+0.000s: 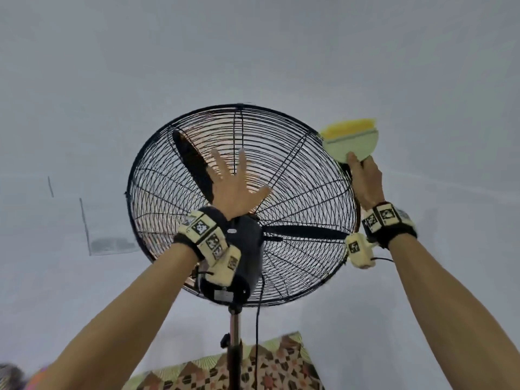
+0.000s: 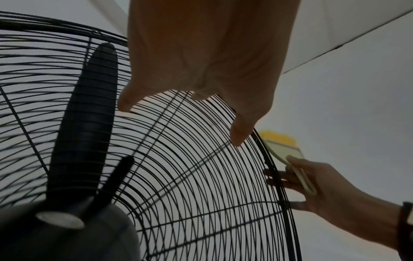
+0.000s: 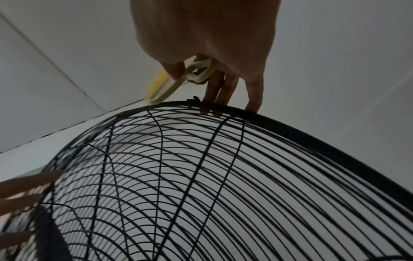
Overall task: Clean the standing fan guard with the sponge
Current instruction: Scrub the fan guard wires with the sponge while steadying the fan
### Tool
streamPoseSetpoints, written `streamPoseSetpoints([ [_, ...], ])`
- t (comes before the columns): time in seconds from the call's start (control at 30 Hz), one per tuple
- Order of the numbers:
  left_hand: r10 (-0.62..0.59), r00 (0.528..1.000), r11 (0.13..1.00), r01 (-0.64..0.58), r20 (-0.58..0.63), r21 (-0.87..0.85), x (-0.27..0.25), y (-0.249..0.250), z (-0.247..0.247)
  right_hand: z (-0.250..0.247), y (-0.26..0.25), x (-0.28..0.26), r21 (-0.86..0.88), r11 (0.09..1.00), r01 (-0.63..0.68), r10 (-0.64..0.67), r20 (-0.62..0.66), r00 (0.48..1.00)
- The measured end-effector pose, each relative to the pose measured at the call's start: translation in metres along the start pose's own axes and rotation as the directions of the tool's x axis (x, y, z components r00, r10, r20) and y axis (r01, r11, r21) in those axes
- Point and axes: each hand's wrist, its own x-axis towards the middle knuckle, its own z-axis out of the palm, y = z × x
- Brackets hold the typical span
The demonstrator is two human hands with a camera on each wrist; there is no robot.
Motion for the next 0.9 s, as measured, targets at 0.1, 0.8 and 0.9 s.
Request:
streamPoseSetpoints([
  [0.1, 0.091, 0.989, 0.990, -0.077, 0.114, -0.114, -0.014, 0.028, 0.017, -0.024, -0.014, -0.026, -0.059, 0.998, -0.002, -0.002, -0.062, 0.998],
  [0.8, 0.227, 0.973, 0.726, -0.137, 0.047, -0.674, -0.151, 0.075, -0.003, -0.066, -0.199, -0.215, 0.013, 1.000, 0.026, -0.028, 0.136, 0.990],
  [0.9, 0.298, 0.952, 0.686, -0.167, 0.064, -0.709, -0.143, 0.042, -0.016, -0.055, -0.215, -0.222, 0.063, 0.998, 0.011, -0.026, 0.242, 0.970],
])
